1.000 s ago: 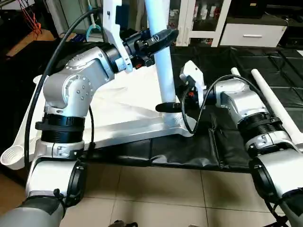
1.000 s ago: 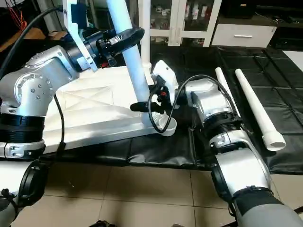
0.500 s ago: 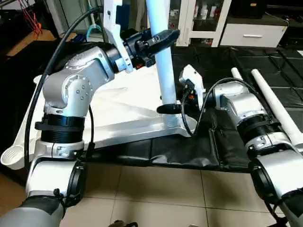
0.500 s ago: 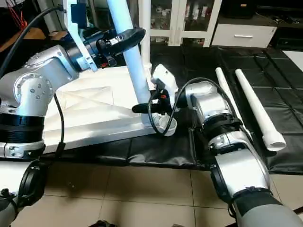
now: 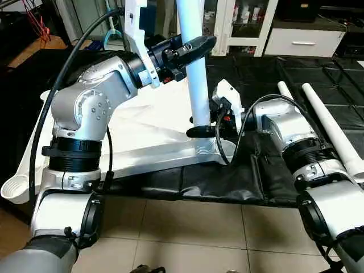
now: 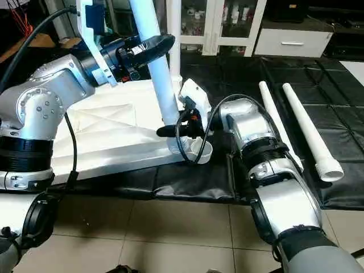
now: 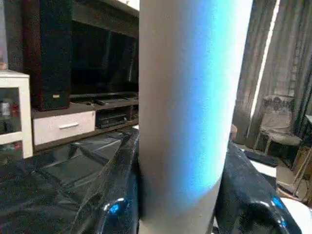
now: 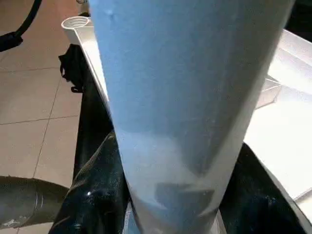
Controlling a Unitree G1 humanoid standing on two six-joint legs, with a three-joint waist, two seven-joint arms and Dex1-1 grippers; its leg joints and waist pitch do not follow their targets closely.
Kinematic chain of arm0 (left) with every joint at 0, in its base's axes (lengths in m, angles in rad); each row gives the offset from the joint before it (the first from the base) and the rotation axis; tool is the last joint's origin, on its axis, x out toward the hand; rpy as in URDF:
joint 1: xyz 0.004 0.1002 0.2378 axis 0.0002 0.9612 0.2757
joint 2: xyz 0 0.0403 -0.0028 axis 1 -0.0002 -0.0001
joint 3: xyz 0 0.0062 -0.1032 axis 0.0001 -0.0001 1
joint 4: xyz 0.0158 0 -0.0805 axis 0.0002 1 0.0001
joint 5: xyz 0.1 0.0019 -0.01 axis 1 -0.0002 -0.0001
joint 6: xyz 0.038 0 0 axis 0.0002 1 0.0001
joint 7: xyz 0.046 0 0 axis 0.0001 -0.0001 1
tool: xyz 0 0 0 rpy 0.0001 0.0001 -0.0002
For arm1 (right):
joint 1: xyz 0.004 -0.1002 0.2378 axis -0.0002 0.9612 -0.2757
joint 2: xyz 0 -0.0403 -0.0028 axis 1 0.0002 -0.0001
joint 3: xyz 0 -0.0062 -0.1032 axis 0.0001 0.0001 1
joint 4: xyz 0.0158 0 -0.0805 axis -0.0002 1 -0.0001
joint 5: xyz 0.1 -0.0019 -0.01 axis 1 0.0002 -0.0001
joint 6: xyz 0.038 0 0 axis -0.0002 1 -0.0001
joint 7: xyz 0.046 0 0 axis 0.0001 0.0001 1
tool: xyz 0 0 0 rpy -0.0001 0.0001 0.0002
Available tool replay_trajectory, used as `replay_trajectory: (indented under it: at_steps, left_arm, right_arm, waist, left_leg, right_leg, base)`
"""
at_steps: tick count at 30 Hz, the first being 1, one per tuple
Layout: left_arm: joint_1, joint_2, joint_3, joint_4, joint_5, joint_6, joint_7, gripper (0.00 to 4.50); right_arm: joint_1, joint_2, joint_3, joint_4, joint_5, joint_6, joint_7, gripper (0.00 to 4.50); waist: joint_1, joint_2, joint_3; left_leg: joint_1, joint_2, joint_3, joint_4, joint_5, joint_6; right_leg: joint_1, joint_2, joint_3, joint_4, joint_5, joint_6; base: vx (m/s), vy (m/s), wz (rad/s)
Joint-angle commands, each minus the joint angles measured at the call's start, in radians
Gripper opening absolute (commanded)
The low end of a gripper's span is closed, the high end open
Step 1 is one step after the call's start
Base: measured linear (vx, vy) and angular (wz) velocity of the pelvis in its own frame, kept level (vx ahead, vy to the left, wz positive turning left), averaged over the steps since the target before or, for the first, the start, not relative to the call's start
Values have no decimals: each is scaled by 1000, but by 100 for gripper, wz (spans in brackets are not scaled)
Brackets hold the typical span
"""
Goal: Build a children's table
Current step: Insert table leg to table base
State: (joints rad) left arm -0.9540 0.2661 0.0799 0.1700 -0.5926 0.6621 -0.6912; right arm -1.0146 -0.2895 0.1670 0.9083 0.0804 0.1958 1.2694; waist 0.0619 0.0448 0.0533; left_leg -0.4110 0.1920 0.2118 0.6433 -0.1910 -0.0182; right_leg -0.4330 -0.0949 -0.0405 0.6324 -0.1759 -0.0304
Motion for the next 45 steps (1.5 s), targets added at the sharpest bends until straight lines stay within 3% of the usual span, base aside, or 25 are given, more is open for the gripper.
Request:
replay_trajectory:
  at_steps: [1, 3, 9, 10, 14, 15, 18, 21, 22, 24, 28, 29, 30, 32, 33, 34, 35, 36, 38, 40, 41, 42, 43, 44, 45]
  left_arm:
    - [-26, 1, 13, -1, -7, 13, 4, 234]
    - [-22, 6, 37, 7, -26, 16, 0, 234]
    - [16, 20, 36, 19, -24, 26, -10, 292]
    - [33, 12, 57, 37, -15, 4, 21, 305]
    - [98, 10, 106, 35, 10, -52, 79, 321]
    - [98, 10, 106, 35, 10, -52, 79, 321]
    - [196, 40, 94, -28, 99, -94, 163, 323]
    - [328, 60, 52, -132, 221, -108, 273, 323]
    - [414, 51, 47, -204, 278, -127, 342, 323]
    - [468, 23, 66, -252, 299, -161, 383, 323]
    - [632, -11, 64, -356, 427, -217, 539, 323]
    - [687, -30, 65, -382, 445, -239, 561, 323]
    - [687, -30, 65, -382, 445, -239, 561, 323]
    - [800, -106, 56, -429, 433, -297, 590, 323]
    - [811, -123, 39, -442, 426, -301, 593, 323]
    - [811, -123, 39, -442, 426, -301, 593, 323]
    - [820, -128, 9, -461, 441, -310, 599, 323]
    - [820, -128, 8, -461, 442, -310, 599, 323]
    - [847, -134, -21, -487, 482, -331, 621, 323]
    - [856, -137, -29, -494, 492, -337, 629, 323]
    - [868, -131, -54, -490, 515, -361, 627, 323]
    - [868, -131, -54, -490, 515, -361, 627, 323]
    - [893, -123, -102, -465, 572, -432, 607, 323]
    - [893, -123, -102, -465, 572, -432, 607, 323]
    - [906, -146, -99, -450, 568, -452, 615, 323]
  right_arm:
    - [2, -6, -31, 0, 18, 2, -18, 191]
    - [-3, -9, -49, -8, 33, 7, -21, 191]
    - [-19, -15, -123, -42, 100, 34, -41, 188]
    - [-20, -17, -163, -47, 127, 27, -78, 188]
    - [2, -16, -241, -75, 136, -27, -255, 188]
    - [2, -16, -241, -75, 136, -27, -255, 188]
    - [64, -14, -257, -174, 89, -7, -424, 188]
    - [168, 13, -298, -337, 71, 96, -561, 188]
    - [241, 36, -325, -443, 62, 126, -639, 188]
    - [285, 50, -336, -505, 42, 147, -691, 188]
    - [400, 65, -338, -676, -60, 135, -892, 188]
    - [438, 84, -360, -726, -67, 139, -945, 188]
    - [438, 84, -360, -726, -67, 139, -945, 188]
    - [567, 122, -359, -837, -52, 88, -947, 188]
    - [604, 119, -325, -862, -49, 87, -912, 188]
    - [604, 119, -325, -862, -49, 87, -912, 188]
    - [640, 141, -297, -901, -23, 117, -891, 188]
    - [640, 142, -297, -902, -22, 117, -890, 188]
    - [674, 210, -273, -937, 36, 143, -892, 188]
    - [685, 218, -261, -941, 41, 139, -889, 188]
    - [708, 218, -233, -936, 32, 124, -884, 188]
    - [708, 218, -233, -936, 32, 124, -884, 188]
    - [748, 215, -204, -932, -4, 87, -895, 188]
    - [748, 215, -204, -932, -4, 87, -895, 188]
    - [765, 225, -218, -941, 2, 80, -908, 188]
  waist:
    - [3, -6, -87]
    - [4, 3, -87]
    - [3, 1, -87]
    - [3, 14, -87]
    - [0, 9, -89]
    - [-4, 14, -88]
    - [-8, 22, -90]
    - [-11, 28, -87]
    - [-17, 19, -88]
    - [-17, 21, -82]
    - [-26, 28, -71]
    - [-32, 38, -68]
    - [-40, 32, -67]
    - [-41, 38, -65]
    - [-46, 3, -60]
    - [-41, 15, -62]
    - [-48, 16, -56]
    - [-52, 16, -57]
    - [-80, 2, -44]
    - [-92, 8, -36]
    - [-114, 12, -34]
    - [-117, 10, -29]
    - [-128, 23, -7]
    - [-125, 30, 3]
    - [-117, 30, -7]
  left_leg:
    - [32, 29, -21, -63, -83, 84]
    - [34, 29, -22, -63, -84, 83]
    - [34, 29, -22, -65, -94, 83]
    - [34, 28, -23, -64, -94, 79]
    - [33, 25, -23, -65, -96, 68]
    - [34, 24, -24, -66, -95, 64]
    - [36, 24, -28, -67, -92, 56]
    - [35, 29, -31, -73, -80, 50]
    - [39, 26, -28, -74, -109, 36]
    - [36, 32, -30, -81, -124, 22]
    - [45, 31, -31, -95, -237, -30]
    - [53, 27, -33, -97, -296, -49]
    - [56, 27, -35, -100, -332, -61]
    - [55, 32, -38, -109, -351, -59]
    - [54, 27, -35, -112, -394, -52]
    - [60, 26, -40, -112, -420, -55]
    - [70, 24, -43, -116, -493, -66]
    - [73, 22, -48, -118, -521, -67]
    - [95, 19, -58, -125, -636, -53]
    - [103, 16, -61, -125, -669, -45]
    - [168, 23, -47, -106, -715, -62]
    - [183, 22, -54, -104, -734, -66]
    - [190, 63, -70, -155, -874, -93]
    - [183, 84, -66, -187, -927, -99]
    - [179, 129, -59, -231, -969, -89]
  right_leg:
    - [66, -35, 16, -46, -1, -286]
    - [64, -34, 16, -45, -4, -285]
    - [65, -31, 15, -46, 6, -290]
    - [65, -32, 14, -46, 8, -288]
    - [68, -31, 13, -48, 15, -277]
    - [65, -30, 13, -50, 14, -269]
    - [68, -31, 11, -53, 1, -240]
    - [69, -29, 11, -55, 5, -220]
    - [68, -26, 11, -60, -40, -212]
    - [68, -31, 13, -66, -73, -196]
    - [56, -24, 13, -84, -226, -138]
    - [50, -23, 13, -93, -298, -111]
    - [47, -21, 14, -98, -320, -95]
    - [47, -24, 16, -108, -310, -82]
    - [48, -21, 15, -118, -368, -68]
    - [51, -25, 16, -115, -416, -57]
    - [46, -25, 15, -127, -519, -31]
    - [50, -24, 11, -127, -554, -18]
    - [56, -13, -13, -148, -660, 15]
    - [64, -9, -28, -160, -712, 31]
    - [30, 13, -32, -187, -728, 33]
    - [29, 17, -52, -182, -689, 28]
    - [49, 36, -80, -139, -557, 19]
    - [59, 40, -84, -103, -514, 10]
    - [88, 12, -73, -3, -349, -22]
  base:
    - [0, 0, 0]
    - [0, 0, 0]
    - [0, 0, 0]
    - [0, 0, 0]
    - [0, 0, 0]
    - [0, 0, 0]
    - [0, 0, 0]
    - [0, 0, 0]
    - [0, 0, 0]
    - [0, 0, 0]
    - [0, 0, 0]
    - [0, 0, 0]
    - [0, 0, 0]
    - [0, 0, 0]
    - [0, 0, 0]
    - [0, 0, 0]
    - [0, 0, 0]
    - [0, 0, 0]
    - [0, 0, 0]
    - [-4, 2, -9]
    - [-9, 4, -18]
    - [19, 8, -37]
    - [41, 18, -70]
    - [41, 18, -70]
    - [40, 2, -80]
